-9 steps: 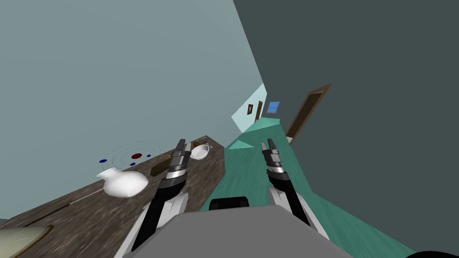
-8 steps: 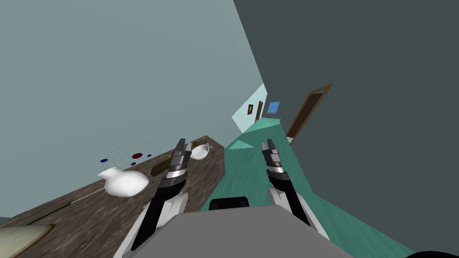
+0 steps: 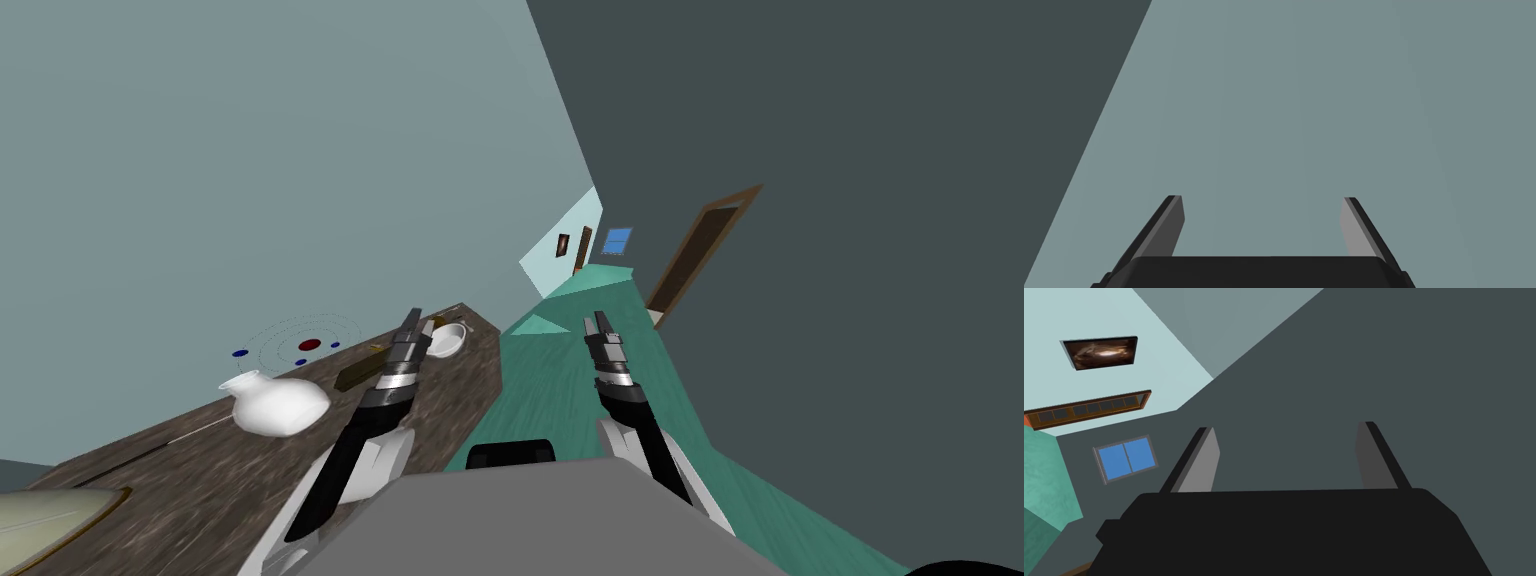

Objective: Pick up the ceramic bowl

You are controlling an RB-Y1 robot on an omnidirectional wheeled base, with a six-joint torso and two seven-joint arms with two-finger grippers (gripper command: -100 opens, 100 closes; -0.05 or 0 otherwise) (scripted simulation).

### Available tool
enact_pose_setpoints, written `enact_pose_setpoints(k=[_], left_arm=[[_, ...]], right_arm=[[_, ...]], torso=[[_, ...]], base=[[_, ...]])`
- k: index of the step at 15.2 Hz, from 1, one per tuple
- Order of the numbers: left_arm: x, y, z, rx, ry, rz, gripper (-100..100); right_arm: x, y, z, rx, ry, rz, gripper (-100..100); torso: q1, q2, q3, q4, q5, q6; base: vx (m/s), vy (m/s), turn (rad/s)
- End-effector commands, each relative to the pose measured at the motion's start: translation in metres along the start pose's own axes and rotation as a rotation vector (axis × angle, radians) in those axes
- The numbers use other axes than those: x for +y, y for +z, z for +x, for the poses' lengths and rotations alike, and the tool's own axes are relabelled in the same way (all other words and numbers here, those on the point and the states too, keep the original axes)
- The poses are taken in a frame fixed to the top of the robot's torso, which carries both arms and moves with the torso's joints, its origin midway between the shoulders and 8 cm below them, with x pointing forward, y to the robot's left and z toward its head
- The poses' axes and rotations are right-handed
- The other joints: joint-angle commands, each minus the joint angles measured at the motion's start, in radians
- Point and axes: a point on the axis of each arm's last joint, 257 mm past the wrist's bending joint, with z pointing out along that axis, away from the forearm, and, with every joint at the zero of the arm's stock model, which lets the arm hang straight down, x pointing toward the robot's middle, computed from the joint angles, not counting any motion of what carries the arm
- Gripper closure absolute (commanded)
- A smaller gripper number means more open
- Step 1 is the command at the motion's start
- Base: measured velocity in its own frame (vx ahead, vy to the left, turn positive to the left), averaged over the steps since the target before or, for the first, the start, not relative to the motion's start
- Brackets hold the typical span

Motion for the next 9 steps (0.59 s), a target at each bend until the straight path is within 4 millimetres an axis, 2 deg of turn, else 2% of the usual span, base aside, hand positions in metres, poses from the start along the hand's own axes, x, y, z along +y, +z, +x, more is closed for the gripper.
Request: enact_pose_setpoints(k=[1, 9], left_arm=[[0.008, 0.002, 0.001, 0.016, -0.034, -0.036, -100], [0.035, 0.005, 0.004, 0.041, -0.087, -0.150, -100]], right_arm=[[0.000, 0.000, 0.000, 0.000, 0.000, 0.000, 0], [0.000, 0.000, 0.000, 0.000, 0.000, 0.000, 0]], torso=[[0.000, 0.000, 0.000, 0.000, 0.000, 0.000], [0.001, 0.000, 0.000, 0.000, 0.000, 0.000]], base=[[0.042, -0.057, 0.074], [0.034, -0.039, 0.046]])
